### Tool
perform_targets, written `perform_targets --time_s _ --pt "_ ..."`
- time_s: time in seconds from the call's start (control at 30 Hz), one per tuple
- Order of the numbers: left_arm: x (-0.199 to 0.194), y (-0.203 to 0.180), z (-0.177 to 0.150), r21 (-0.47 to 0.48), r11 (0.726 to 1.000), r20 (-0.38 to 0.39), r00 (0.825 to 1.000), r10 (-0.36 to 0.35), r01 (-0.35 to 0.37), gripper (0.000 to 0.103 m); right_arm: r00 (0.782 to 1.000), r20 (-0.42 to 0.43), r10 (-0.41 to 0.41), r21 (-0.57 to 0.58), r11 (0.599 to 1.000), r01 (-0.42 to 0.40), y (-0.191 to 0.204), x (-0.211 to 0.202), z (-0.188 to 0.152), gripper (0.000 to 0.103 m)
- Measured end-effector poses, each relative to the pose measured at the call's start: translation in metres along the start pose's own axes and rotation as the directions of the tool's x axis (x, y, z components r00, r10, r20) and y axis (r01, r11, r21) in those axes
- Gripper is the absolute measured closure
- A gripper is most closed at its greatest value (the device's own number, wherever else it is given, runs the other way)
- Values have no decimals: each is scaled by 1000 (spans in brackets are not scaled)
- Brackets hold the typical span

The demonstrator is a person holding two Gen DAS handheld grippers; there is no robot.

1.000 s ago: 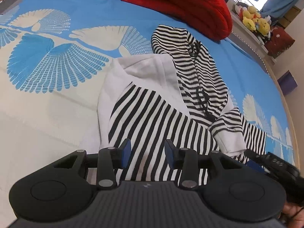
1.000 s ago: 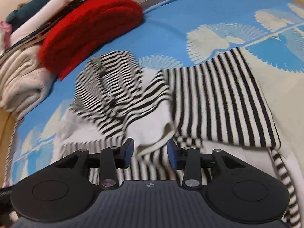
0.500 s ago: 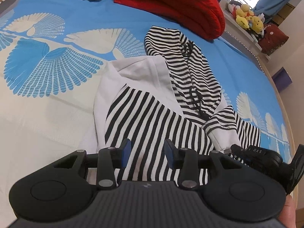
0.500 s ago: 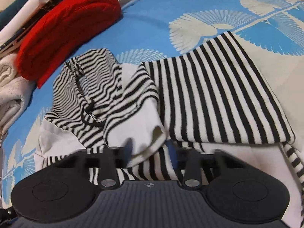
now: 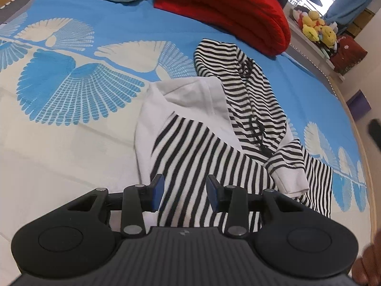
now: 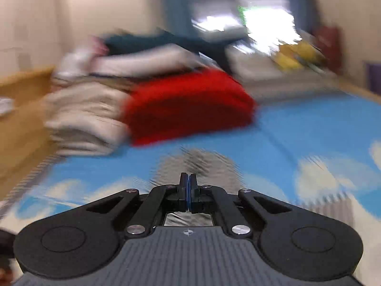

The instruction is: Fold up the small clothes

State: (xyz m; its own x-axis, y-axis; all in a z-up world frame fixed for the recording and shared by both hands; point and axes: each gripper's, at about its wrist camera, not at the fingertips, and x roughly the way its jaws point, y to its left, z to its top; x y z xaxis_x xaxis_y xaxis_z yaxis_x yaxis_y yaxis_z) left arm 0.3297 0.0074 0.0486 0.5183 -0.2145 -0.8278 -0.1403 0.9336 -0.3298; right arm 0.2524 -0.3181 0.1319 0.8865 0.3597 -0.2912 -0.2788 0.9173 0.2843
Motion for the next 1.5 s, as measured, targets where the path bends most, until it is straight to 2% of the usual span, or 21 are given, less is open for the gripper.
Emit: perform_targets --time_s 0.07,0.13,0.2,0.23,0.27,0.37,0.4,0.5,0.57,0.6,0.67,0.77,0.87,0.97,1.03,1.17,1.2,1.33,1.43,1.5 --pt "-1 4 1 -12 1000 3 1000 6 -6 60 989 -19 147 48 988 -146 6 -1 3 103" --pt "-1 8 2 -27 1000 3 1000 8 -8 60 964 -66 258 77 965 -252 12 3 0 103" --pt "-2 13 4 -41 999 5 1000 13 -13 60 930 -166 328 117 943 -312 18 15 -6 102" --pt "-2 15 5 -47 999 8 1000 18 -17 60 924 -201 324 121 945 -305 22 20 -10 102" --pt "-3 16 6 -52 998 10 1000 20 -20 60 932 -215 293 111 955 -275 24 22 -13 100" --pt "-2 18 7 -60 998 12 1000 26 -26 60 953 -236 192 113 979 -169 19 26 -16 79" --pt "-2 17 7 -58 998 12 1000 27 -27 60 961 -235 147 103 987 -126 15 24 -16 75" --pt "2 9 4 -34 999 10 1000 29 -28 60 976 -214 -31 63 997 45 -2 19 -14 71" --pt "5 1 1 -16 1000 14 1000 23 -23 60 963 -216 -161 72 981 180 -22 13 -13 69" --pt "7 -4 0 -7 1000 15 1000 17 -17 60 947 -228 -228 88 963 253 -35 10 -13 69" --pt "11 -15 -4 12 1000 21 1000 3 -3 60 917 -261 -301 131 930 343 -56 8 -17 69" --pt "17 -38 -11 51 998 33 999 -38 37 60 850 -348 -396 183 860 476 -91 1 -26 69" --pt "26 -68 -20 101 991 49 995 -93 87 60 806 -425 -411 294 779 553 -124 -12 -37 69" --pt "38 -104 -34 169 976 50 987 -150 140 60 785 -522 -334 400 717 571 -149 -19 -60 68" --pt "47 -126 -44 219 962 46 983 -178 164 60 756 -582 -300 445 660 605 -163 -20 -72 68" --pt "67 -160 -67 314 935 55 980 -191 165 60 722 -645 -249 508 567 649 -180 -30 -88 68" --pt "72 -167 -71 336 928 60 980 -192 161 60 718 -653 -241 517 551 655 -183 -32 -91 68" --pt "92 -190 -83 445 886 94 978 -188 128 60 732 -648 -211 558 522 645 -187 -37 -90 68" --pt "111 -198 -88 518 854 110 985 -130 55 60 746 -639 -190 579 519 628 -183 -40 -83 68" --pt "123 -198 -90 534 845 110 989 -95 22 61 751 -636 -179 587 519 621 -183 -36 -81 67"
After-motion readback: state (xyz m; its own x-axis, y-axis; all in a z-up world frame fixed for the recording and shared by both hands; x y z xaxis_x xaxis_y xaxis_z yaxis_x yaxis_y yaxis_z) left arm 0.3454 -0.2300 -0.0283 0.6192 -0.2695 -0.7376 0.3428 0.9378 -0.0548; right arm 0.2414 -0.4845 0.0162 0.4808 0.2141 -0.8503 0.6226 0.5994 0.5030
